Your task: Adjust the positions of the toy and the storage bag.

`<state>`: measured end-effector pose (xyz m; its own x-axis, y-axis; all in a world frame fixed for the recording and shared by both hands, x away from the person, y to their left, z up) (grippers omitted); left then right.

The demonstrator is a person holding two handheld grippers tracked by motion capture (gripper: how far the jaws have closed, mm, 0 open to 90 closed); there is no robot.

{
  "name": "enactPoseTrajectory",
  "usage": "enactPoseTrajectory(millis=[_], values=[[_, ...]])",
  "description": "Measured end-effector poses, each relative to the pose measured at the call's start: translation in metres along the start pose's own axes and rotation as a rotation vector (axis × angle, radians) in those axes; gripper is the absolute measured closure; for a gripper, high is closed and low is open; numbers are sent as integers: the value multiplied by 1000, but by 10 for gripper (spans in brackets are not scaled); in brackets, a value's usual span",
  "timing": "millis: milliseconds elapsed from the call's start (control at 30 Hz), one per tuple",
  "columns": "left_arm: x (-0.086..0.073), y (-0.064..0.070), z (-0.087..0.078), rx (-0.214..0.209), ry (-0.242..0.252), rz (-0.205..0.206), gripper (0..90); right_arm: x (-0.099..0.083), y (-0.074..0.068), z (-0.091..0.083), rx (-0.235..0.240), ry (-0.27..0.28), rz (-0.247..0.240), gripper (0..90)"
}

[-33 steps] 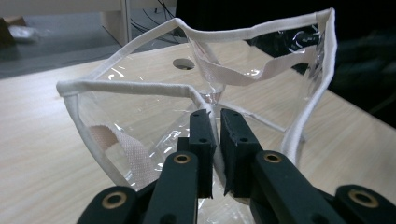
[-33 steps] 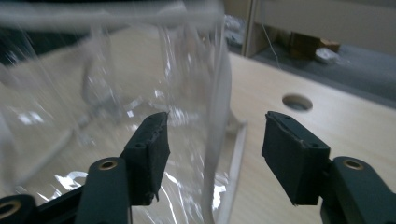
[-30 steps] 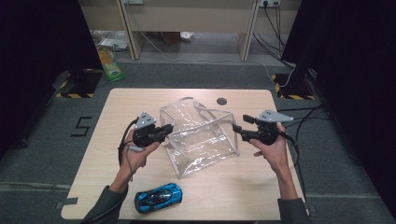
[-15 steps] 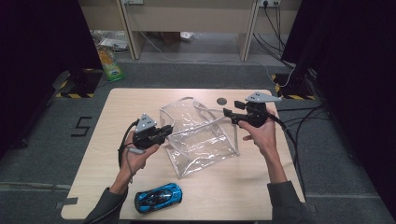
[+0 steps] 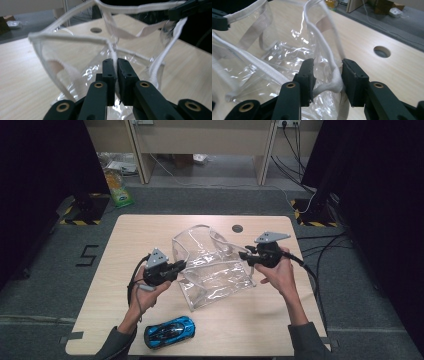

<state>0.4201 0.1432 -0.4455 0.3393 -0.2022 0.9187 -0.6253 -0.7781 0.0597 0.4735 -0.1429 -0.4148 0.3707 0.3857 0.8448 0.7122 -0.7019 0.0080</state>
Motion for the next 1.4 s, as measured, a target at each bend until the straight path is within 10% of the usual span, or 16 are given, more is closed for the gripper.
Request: enactPoseTrajectory(millis=[233, 767, 1167, 1400], values=[[-28, -4, 4, -9, -38, -49, 845, -16, -20, 2, 18, -19, -22, 692], [-76, 16, 25, -27, -195, 63, 852, -71, -47, 18, -1, -111, -23, 723], [-91, 6, 36, -93, -198, -42, 852, -108, -51, 52, 18, -172, -1, 723], [-81, 8, 33, -82, -207, 3, 854, -98, -49, 42, 6, -97, 24, 597]])
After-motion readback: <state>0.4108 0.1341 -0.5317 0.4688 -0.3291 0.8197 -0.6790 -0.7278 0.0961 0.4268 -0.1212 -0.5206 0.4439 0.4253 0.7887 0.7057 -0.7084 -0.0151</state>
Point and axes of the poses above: each handheld gripper's, and its own axes: z roughly forward along the jaws, x roughly out of its top, y roughly to its right, the point moved 5 cm from there along z, roughly forward along the jaws, and after that the axes turned 3 degrees about y, right-handed, at the moved point
